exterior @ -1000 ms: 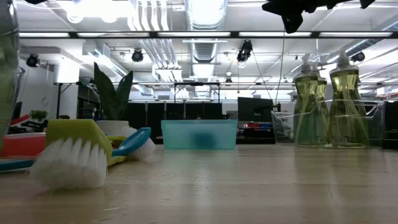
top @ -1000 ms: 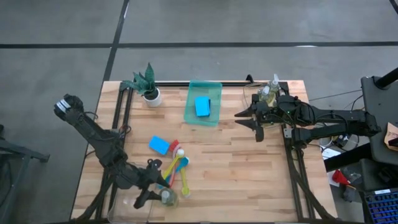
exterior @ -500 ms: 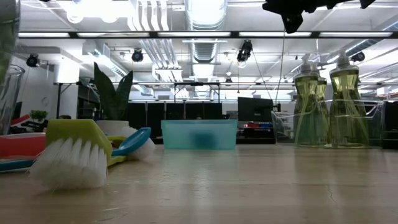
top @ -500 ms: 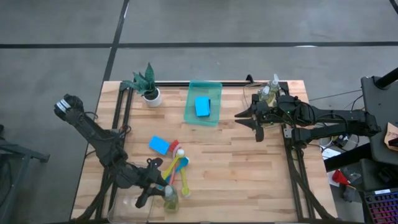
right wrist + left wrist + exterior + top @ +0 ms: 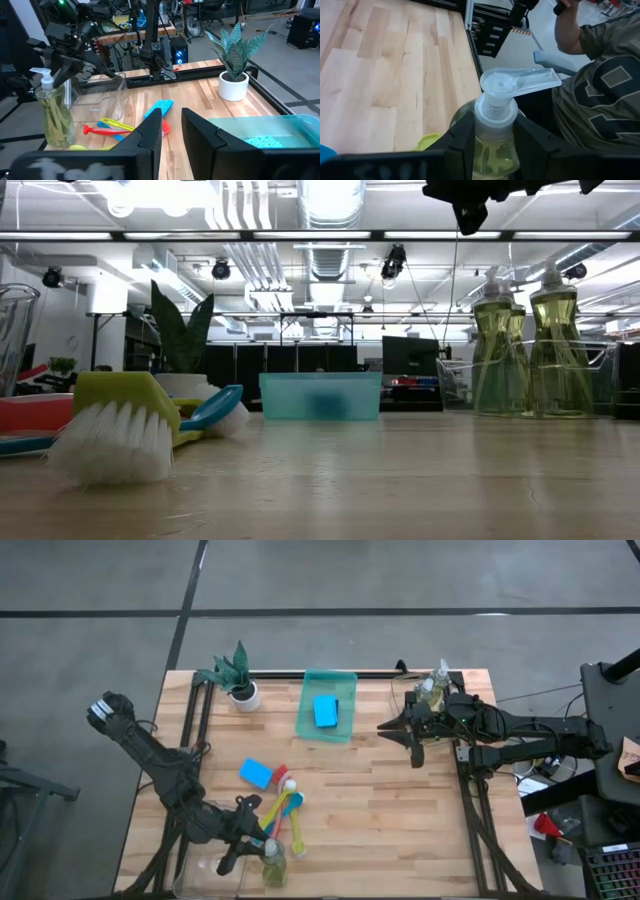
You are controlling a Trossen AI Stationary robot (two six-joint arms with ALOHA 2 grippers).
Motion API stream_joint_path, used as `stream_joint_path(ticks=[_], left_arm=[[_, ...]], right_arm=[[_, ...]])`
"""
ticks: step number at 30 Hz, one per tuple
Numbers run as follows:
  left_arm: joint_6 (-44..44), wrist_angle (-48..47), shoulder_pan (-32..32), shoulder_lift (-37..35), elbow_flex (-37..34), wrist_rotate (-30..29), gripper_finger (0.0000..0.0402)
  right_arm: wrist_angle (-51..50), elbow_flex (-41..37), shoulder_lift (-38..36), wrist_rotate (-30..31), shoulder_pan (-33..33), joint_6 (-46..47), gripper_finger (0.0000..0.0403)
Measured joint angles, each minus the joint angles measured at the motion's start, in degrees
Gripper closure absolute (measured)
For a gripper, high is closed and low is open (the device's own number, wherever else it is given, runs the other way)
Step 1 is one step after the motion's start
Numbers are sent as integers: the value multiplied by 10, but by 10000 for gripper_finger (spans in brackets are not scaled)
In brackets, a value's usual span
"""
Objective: Pick & Place Kitchen Sink Supplies
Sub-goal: Put the yellow soap dispenser into the top transparent bin
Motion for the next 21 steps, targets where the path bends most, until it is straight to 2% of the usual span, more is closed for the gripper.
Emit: stream_joint_path(ticks=[8, 15, 21], left_arm=[[45, 0, 1, -4, 6, -39, 305], [110, 3, 7, -8, 35, -43, 306], [177, 6, 37, -11, 60, -45, 305]], right_arm=[[0, 0, 0, 0, 0, 0, 333], [0, 0, 0, 0, 0, 0, 323], [0, 0, 0, 0, 0, 0, 318]])
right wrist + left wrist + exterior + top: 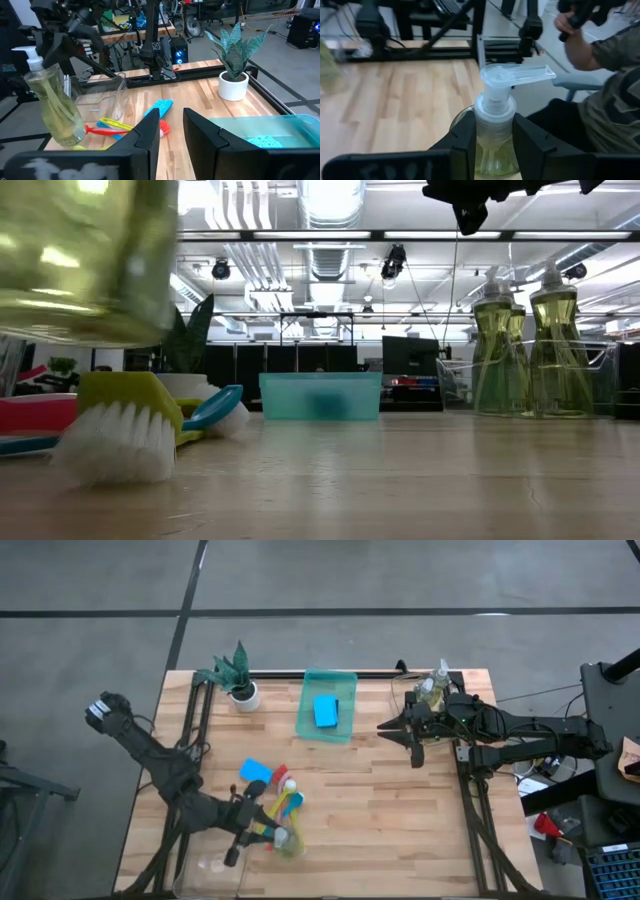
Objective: Pick & Place Kitchen Sink Supplies
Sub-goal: Put the yellow soap dispenser into the top transparent bin
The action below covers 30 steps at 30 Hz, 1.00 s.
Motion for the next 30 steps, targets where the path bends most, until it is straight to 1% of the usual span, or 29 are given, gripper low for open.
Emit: stream_joint_path(ticks=[4, 7, 12, 15, 20, 24, 27, 30], left_arm=[[30, -1, 37, 0, 5, 0, 307], [56, 12, 77, 0, 3, 7, 308], [86, 44, 159, 2, 3, 81, 308], [89, 53, 209, 2, 2, 114, 309], [107, 78, 276, 14, 1, 152, 311], [108, 124, 320, 43, 1, 200, 323], [110, 166, 345, 72, 2, 230, 340], [102, 198, 359, 110, 3, 240, 369]], right_arm=[[0, 0, 0, 0, 0, 0, 322], [0, -2, 0, 0, 0, 0, 329], [-1, -8, 0, 0, 0, 1, 337], [-2, -8, 0, 0, 0, 1, 340], [-2, -8, 0, 0, 0, -6, 334], [-4, -8, 0, 0, 0, -8, 329], [-4, -8, 0, 0, 0, -8, 326], [-8, -10, 4, 0, 0, 36, 327]])
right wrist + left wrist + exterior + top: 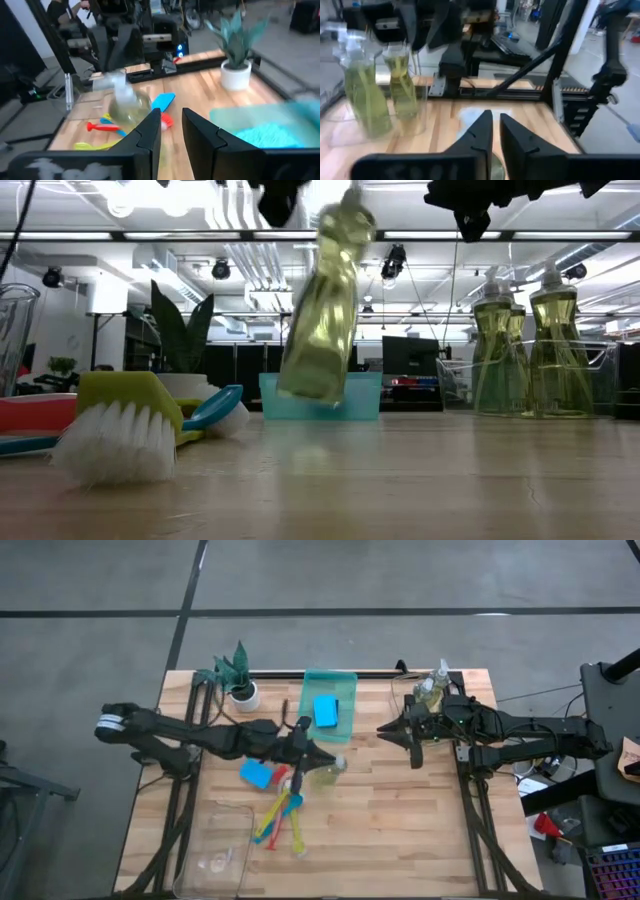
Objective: Pick & Place Kitchen Sink Supplies
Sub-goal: Put the yellow soap dispenser into the top transparent bin
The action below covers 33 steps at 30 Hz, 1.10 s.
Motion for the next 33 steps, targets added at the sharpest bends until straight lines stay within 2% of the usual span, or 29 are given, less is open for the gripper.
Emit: stream_joint_path(ticks=[3, 5, 9, 12, 18, 25, 29, 33], left_arm=[[-5, 0, 5, 32, -3, 1, 396], [-5, -3, 7, 41, -3, 2, 398], [-11, -2, 10, 39, -3, -15, 384], [-58, -40, 11, 28, -5, -19, 375], [-63, -51, 2, 13, -12, -17, 359], [-76, -56, 5, 19, -13, -19, 345], [-76, -53, 3, 19, -13, -36, 325], [-74, -49, 3, 19, -18, -49, 283]], right_arm=[[-15, -4, 14, 1, 0, 12, 333], [-14, -6, 21, 1, 1, 12, 336], [-8, -14, 35, 1, 2, 2, 342], [-24, -34, 59, -1, 12, 80, 346], [-20, -57, 102, 60, 39, 64, 360], [-84, -32, 108, 26, 45, 39, 375], [-107, -28, 115, 27, 45, 28, 361], [-109, -28, 137, 19, 45, -3, 324]])
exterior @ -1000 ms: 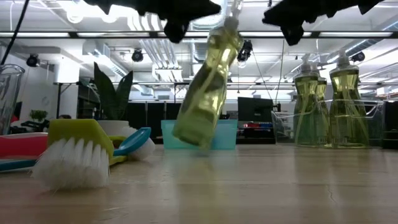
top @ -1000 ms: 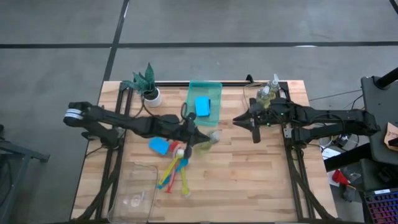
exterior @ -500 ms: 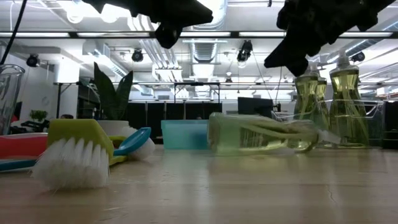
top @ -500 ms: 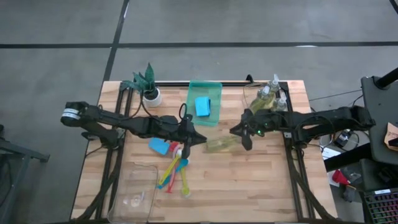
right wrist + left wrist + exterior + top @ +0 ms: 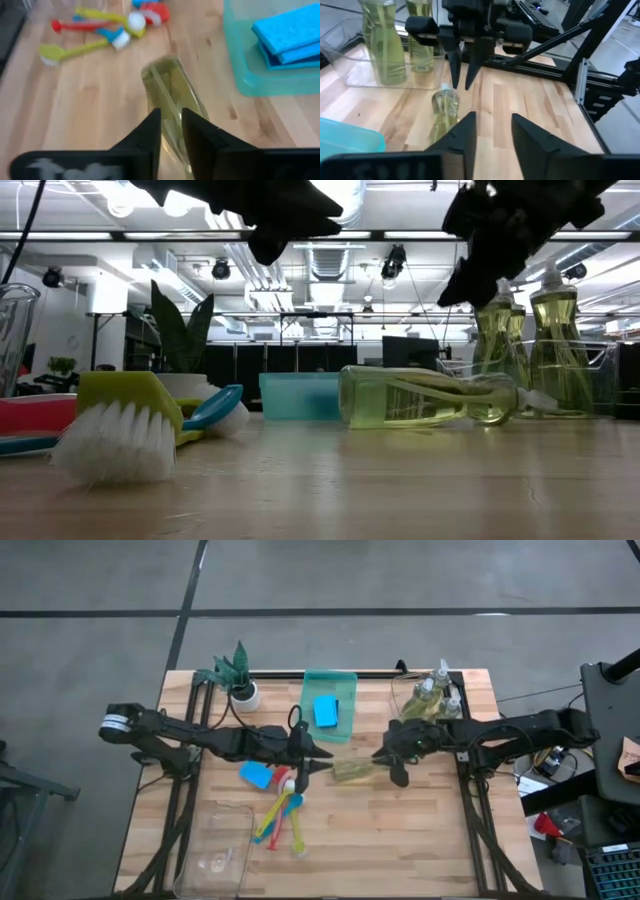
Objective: Pick & Place Kitchen Sink Supplies
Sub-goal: Put the yellow soap dispenser into the top transparent bin
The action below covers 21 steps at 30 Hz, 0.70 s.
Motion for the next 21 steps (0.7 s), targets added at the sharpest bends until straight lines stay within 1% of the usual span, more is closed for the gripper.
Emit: stream_joint_path(ticks=[5, 8, 10, 12, 15, 18, 21], left_arm=[[1, 1, -1, 0, -3, -1, 215], [3, 0, -1, 0, -6, -1, 180], [3, 0, -1, 0, -10, -1, 164], [2, 0, -1, 0, -14, -1, 153], [0, 8, -1, 0, -24, -1, 148], [0, 20, -1, 0, -32, -1, 148], [0, 32, -2, 0, -37, -1, 149]], right_arm=[[27, 1, 52, -3, 0, -40, 257], [1, 26, 93, -3, 0, -56, 212], [-31, 58, 116, -2, 0, -66, 185], [-98, 98, 142, 14, 1, -89, 162], [-213, 163, 180, 67, 4, -111, 139], [-294, 216, 216, 76, 3, -123, 125], [-333, 246, 253, 73, 3, -135, 120]])
